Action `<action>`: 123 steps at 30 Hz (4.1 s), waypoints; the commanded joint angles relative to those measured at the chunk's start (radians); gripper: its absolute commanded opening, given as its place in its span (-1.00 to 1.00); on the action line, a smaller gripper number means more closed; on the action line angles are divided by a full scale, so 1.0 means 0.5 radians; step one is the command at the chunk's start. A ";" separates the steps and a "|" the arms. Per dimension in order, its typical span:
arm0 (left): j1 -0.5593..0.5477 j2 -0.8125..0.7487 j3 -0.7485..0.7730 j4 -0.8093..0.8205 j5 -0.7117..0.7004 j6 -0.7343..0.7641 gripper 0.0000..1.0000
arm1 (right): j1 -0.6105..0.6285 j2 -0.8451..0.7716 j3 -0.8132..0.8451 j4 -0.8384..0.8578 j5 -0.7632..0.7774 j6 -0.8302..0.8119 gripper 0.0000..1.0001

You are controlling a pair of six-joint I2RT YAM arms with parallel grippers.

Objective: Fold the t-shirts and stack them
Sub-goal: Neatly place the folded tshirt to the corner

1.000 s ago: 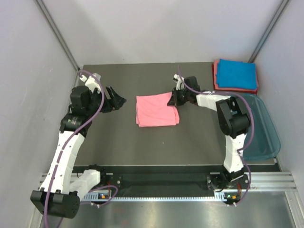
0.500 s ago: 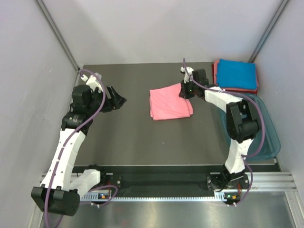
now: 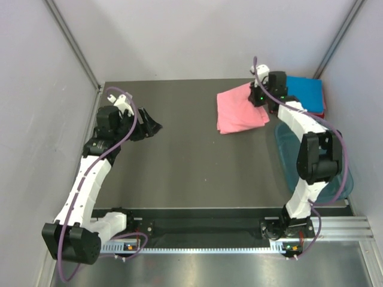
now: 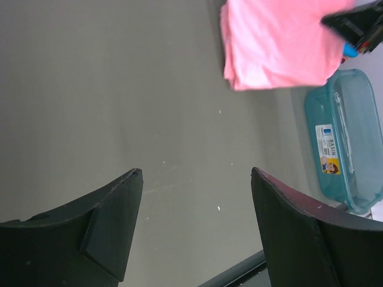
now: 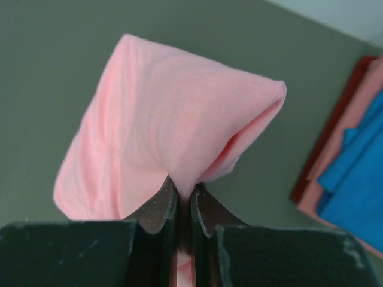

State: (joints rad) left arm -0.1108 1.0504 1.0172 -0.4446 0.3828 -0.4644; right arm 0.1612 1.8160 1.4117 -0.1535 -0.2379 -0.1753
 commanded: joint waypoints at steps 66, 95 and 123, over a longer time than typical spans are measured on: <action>-0.150 0.829 0.129 0.638 0.250 -0.265 0.53 | -1.181 1.415 2.165 -0.190 -0.423 0.179 -1.00; -0.156 0.688 0.125 0.647 0.357 -0.311 0.54 | -1.120 0.632 1.202 -0.365 -0.009 0.519 -0.30; -0.156 0.667 0.135 0.638 0.360 -0.295 0.54 | -1.203 0.537 0.407 -0.202 0.175 0.657 -0.76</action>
State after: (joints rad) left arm -0.1848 1.4216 1.0512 -0.1722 0.5499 -0.6224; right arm -0.4236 2.1487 1.6482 -0.2516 -0.1841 0.1421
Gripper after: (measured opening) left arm 0.768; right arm 0.121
